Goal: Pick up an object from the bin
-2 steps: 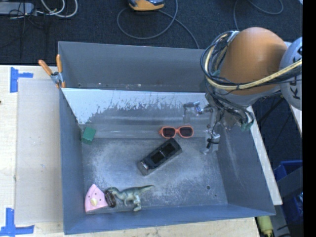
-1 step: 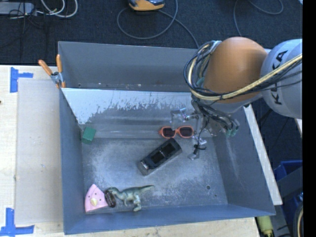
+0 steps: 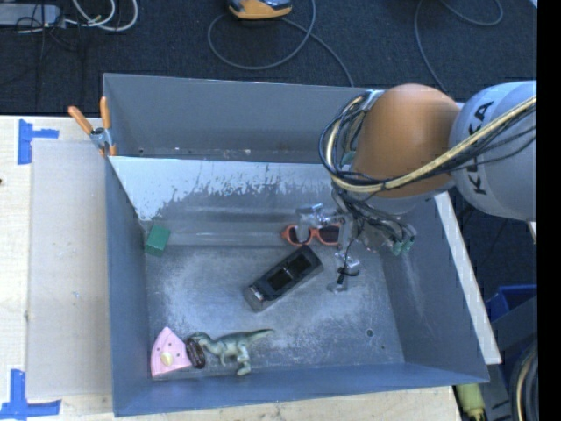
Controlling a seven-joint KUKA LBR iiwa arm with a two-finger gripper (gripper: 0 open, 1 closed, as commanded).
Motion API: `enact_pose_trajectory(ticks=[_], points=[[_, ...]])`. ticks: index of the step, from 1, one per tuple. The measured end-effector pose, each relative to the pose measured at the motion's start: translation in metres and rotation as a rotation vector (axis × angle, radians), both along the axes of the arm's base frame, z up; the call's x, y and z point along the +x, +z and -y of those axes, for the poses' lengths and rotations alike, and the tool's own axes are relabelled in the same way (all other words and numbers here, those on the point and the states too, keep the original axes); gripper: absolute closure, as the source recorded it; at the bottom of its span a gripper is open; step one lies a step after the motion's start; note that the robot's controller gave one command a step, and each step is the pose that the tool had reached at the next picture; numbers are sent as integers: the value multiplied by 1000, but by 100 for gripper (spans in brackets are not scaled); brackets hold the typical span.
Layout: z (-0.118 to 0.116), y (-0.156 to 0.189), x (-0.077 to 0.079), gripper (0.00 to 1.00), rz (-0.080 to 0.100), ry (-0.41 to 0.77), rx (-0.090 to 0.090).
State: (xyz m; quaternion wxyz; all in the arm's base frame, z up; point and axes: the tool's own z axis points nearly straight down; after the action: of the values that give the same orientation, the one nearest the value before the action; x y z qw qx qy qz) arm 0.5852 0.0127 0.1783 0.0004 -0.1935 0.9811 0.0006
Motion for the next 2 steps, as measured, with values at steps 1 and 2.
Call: enact_pose_trajectory(ticks=[1, 2], points=[[-17, -30, -8, 0, -2, 96, -6], [-23, -60, 13, 0, 4, 339, 0]])
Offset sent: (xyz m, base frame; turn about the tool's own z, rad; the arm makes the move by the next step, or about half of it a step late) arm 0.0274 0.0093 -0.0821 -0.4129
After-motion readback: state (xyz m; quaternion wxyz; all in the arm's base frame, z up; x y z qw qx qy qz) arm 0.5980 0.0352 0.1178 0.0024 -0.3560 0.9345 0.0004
